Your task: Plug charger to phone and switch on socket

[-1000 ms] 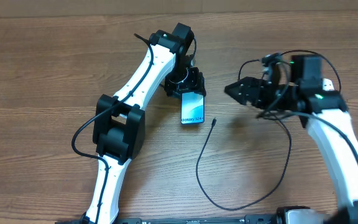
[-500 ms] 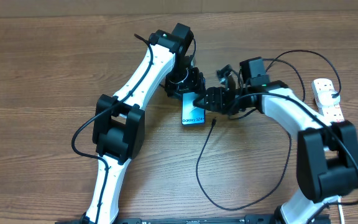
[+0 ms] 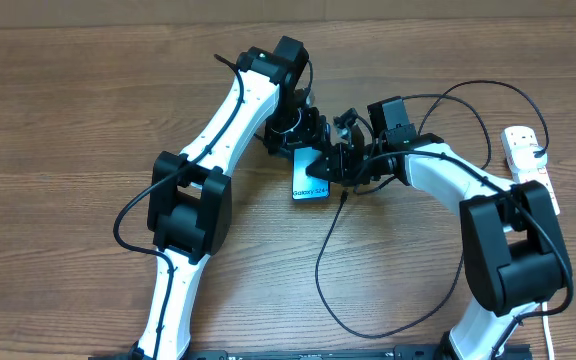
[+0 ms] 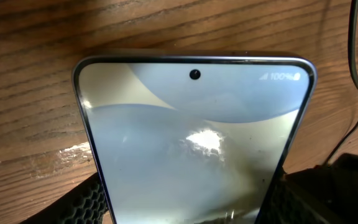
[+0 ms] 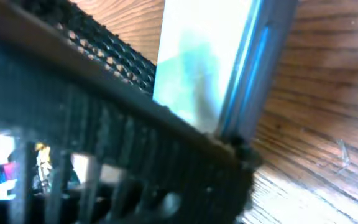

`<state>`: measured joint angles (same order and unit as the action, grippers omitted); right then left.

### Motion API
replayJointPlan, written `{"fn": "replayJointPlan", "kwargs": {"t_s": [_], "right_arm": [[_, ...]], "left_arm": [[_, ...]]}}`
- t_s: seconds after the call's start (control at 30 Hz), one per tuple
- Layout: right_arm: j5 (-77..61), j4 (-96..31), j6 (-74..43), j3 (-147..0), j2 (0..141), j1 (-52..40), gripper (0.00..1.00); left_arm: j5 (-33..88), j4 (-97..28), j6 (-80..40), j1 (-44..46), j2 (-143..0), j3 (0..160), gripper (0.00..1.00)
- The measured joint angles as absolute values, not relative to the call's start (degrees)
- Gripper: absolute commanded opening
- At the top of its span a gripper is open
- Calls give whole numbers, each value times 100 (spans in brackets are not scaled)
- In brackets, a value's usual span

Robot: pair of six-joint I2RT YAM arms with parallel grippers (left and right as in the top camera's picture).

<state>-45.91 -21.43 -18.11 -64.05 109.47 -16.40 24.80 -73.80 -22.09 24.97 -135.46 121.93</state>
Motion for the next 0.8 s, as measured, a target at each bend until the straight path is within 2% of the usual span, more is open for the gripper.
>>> {"fn": "replayJointPlan", "kwargs": {"t_s": [0.1, 0.13, 0.2, 0.23, 0.3, 0.47, 0.67, 0.8], "right_arm": [[-4633, -2222, -1949, -6405, 10947, -1627, 21], [-4652, -2259, -1975, -6405, 10947, -1627, 18], [-4659, -2329, -2021, -6405, 10947, -1627, 5], [-4678, -2362, -2086, -6401, 10949, -1621, 4], [-4633, -2394, -2126, -6388, 10969, -1601, 4], [-4652, -2399, -2139, -6383, 10991, -1629, 4], [-4939, -2161, -2185, -6383, 10995, -1575, 4], [-5426, -2049, -2257, -6377, 11013, -1328, 4]], "left_arm": [[2491, -7371, -2206, 2502, -13546, 12193, 66], [2491, -7363, -2206, 2502, -13546, 12193, 66], [2493, -7352, -2204, 2502, -13546, 12193, 66], [2536, -7367, -2180, 2502, -13546, 12193, 66], [2604, -7312, -2180, 2486, -13546, 12219, 70], [2622, -7275, -2174, 2488, -13546, 12226, 89], [2639, -7282, -2191, 2462, -13546, 12230, 94], [2998, -7271, -2093, 2296, -13546, 12230, 93]]}}
